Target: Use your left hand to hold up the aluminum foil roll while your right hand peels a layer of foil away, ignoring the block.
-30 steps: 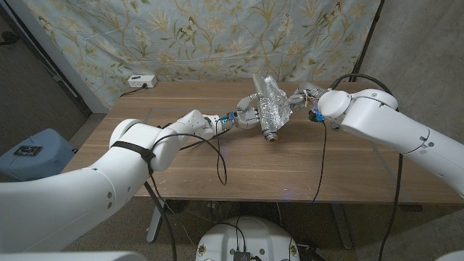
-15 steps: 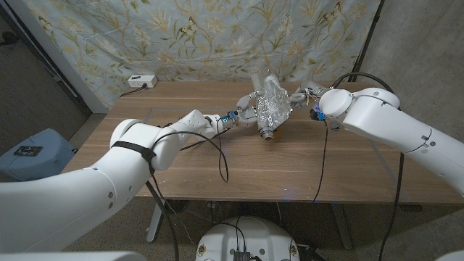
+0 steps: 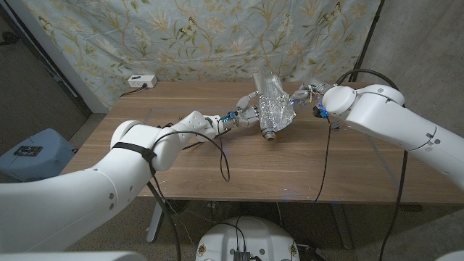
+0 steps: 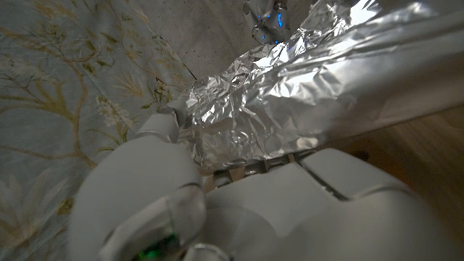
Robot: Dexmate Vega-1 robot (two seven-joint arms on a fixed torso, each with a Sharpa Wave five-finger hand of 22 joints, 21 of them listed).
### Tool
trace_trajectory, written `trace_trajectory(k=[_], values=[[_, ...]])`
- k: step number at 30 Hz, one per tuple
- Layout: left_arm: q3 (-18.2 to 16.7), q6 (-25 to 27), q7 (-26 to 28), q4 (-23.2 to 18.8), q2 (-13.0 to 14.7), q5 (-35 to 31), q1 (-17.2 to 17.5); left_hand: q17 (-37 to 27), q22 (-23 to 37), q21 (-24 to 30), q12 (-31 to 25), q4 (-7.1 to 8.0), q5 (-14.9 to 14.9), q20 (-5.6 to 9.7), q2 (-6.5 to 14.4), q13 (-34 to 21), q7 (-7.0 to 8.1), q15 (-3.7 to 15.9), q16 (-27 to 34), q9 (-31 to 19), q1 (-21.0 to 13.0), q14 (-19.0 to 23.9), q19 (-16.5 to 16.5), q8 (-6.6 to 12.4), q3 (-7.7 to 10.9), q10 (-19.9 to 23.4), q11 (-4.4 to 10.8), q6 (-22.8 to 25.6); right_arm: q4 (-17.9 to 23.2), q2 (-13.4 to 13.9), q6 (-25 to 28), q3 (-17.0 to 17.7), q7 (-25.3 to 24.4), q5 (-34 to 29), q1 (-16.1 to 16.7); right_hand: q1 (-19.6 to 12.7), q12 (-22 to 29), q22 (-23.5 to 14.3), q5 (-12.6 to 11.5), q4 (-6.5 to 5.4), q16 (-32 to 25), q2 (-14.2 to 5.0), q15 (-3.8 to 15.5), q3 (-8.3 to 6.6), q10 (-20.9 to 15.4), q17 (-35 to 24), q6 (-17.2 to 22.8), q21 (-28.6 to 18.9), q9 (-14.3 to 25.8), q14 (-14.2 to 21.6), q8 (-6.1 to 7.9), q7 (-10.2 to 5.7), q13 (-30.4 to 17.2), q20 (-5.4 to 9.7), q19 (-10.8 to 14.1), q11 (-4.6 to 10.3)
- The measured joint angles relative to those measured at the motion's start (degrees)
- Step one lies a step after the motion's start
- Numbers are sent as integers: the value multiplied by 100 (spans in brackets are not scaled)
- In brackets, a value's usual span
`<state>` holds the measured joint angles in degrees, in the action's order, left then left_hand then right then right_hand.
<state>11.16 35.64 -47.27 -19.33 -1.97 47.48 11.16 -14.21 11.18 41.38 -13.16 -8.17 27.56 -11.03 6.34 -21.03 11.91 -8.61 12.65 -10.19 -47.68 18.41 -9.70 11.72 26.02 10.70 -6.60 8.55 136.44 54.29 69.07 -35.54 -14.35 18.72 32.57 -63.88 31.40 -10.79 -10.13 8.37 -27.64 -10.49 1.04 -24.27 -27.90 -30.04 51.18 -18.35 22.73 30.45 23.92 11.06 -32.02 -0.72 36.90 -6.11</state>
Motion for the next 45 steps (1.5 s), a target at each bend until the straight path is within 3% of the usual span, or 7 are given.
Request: trace_trajectory(k=[3, 8, 11, 15, 26, 32, 45], values=[[-8, 4, 0, 0, -2, -3, 5, 58, 0, 94, -148, -86, -73, 87, 90, 134, -109, 127, 100, -10, -74, 275, -186, 115, 86, 525, 224, 589, 12, 9, 12, 9, -3, 7, 7, 0, 0, 0, 0, -62, 55, 0, -23, -11, 0, 16, -77, 0, 4, -23, -35, -77, 12, -15, -16, 0], [-22, 25, -6, 0, -4, -7, 13, 92, -27, 152, -236, -84, -117, 174, 152, 227, -280, 287, 178, -10, -101, 519, -354, 149, 166, 918, 367, 1047, 39, 26, 35, 17, -7, 23, 7, 296, -69, 12, -1, -239, 175, 32, -100, 80, 76, 58, -599, 0, -15, -100, -308, -231, 74, -75, -76, -74], [-27, 34, -13, 0, -5, -7, 20, 113, -27, 191, -320, -100, -117, 223, 168, 269, -349, 381, 212, -10, -89, 657, -445, 171, 213, 1189, 516, 1297, 49, 40, 41, 26, -2, 46, -2, 518, -134, 14, -1, -335, 245, 139, -201, 177, 187, 85, -994, 0, -78, -155, -546, -201, 95, -116, -118, -125], [-27, 49, -25, -2, -4, -7, 29, 121, -27, 210, -364, -96, -151, 275, 170, 302, -427, 452, 222, -35, -89, 781, -496, 208, 256, 1421, 650, 1543, 52, 51, 43, 44, 45, 91, -14, 715, -207, 14, -1, -381, 306, 208, -292, 288, 288, 102, -1236, 0, -140, -229, -722, -143, 126, -176, -177, -165], [-25, 146, -83, -10, 13, 51, 42, 144, -27, 255, -403, -77, -162, 315, 189, 325, -451, 494, 266, -37, -67, 884, -536, 232, 284, 1511, 661, 1601, -11, 100, -48, 263, 255, 335, -32, 1210, -542, 13, -1, -445, 458, 438, -650, 637, 607, 164, -1673, 105, -327, -446, -1044, -115, 281, -444, -380, -464], [-7, 242, -110, -21, 35, 107, 48, 144, -27, 255, -403, -76, -167, 314, 188, 324, -436, 494, 266, -36, -66, 883, -535, 222, 333, 1510, 660, 1647, -12, 164, -129, 434, 416, 555, -81, 1308, -706, 13, -1, -421, 568, 474, -885, 708, 739, 217, -1837, 154, -412, -600, -1162, -135, 360, -661, -471, -596], [85, 665, -50, -198, 133, 389, 81, 171, -26, 255, -378, -77, -167, 314, 187, 324, -443, 493, 266, -36, -65, 882, -535, 150, 332, 1476, 627, 1656, 58, 201, 86, 375, 705, 945, -506, 1420, -979, 41, -1, -308, 711, 587, -1246, 878, 869, 270, -2197, 255, -586, -855, -1293, -187, 488, -985, -614, -650]])
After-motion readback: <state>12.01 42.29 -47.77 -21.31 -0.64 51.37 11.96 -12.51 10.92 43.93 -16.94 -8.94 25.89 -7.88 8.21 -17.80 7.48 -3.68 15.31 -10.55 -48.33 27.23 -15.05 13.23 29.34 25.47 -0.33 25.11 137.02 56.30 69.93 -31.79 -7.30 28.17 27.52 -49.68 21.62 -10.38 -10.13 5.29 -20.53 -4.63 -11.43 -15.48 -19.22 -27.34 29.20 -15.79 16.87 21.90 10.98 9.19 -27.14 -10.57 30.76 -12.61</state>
